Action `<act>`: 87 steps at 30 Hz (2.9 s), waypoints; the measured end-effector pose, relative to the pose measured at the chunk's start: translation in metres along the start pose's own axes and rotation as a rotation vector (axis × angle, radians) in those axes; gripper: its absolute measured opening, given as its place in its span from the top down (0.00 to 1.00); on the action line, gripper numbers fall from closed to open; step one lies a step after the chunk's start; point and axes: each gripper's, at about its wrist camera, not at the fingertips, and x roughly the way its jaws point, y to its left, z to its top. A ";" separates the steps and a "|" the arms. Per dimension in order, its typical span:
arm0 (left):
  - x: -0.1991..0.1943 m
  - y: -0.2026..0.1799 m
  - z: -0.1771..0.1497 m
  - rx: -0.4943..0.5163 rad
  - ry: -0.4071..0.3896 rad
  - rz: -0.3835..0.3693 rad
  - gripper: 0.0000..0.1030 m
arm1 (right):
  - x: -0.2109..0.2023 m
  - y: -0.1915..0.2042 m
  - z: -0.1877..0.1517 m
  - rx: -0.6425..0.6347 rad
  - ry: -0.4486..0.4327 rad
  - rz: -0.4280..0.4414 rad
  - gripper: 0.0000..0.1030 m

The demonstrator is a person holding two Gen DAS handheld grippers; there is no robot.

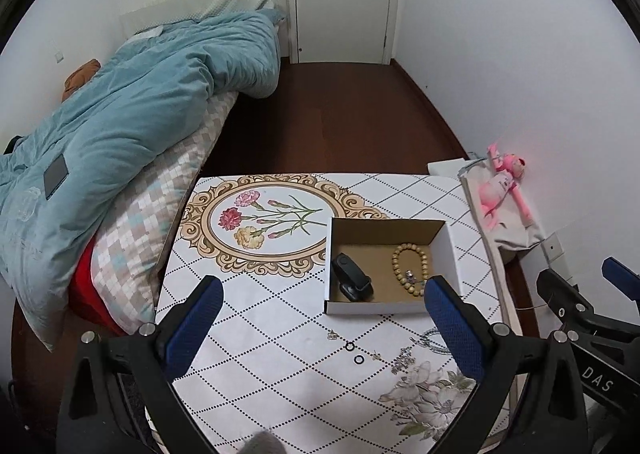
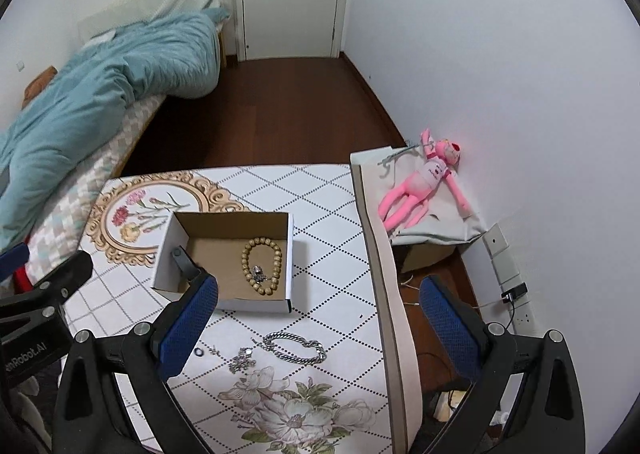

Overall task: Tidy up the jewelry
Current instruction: 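Reach the left gripper to a small black ring while the right reaches the silver chain, then lift the black ring with the left gripper while the right carries the silver chain into the box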

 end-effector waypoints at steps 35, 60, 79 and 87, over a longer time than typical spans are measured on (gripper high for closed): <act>0.156 -0.005 -0.125 0.050 0.413 0.038 0.18 | 0.199 -0.037 -0.114 0.159 0.414 0.056 0.56; 0.159 -0.054 -0.126 0.179 0.379 -0.079 0.90 | 0.200 -0.039 -0.114 0.166 0.426 0.075 0.96; 0.089 -0.048 -0.092 0.141 0.257 -0.144 0.90 | 0.123 -0.029 -0.094 0.168 0.334 0.225 0.96; 0.060 -0.045 -0.053 0.122 0.167 -0.166 0.90 | 0.082 -0.022 -0.055 0.143 0.253 0.292 0.96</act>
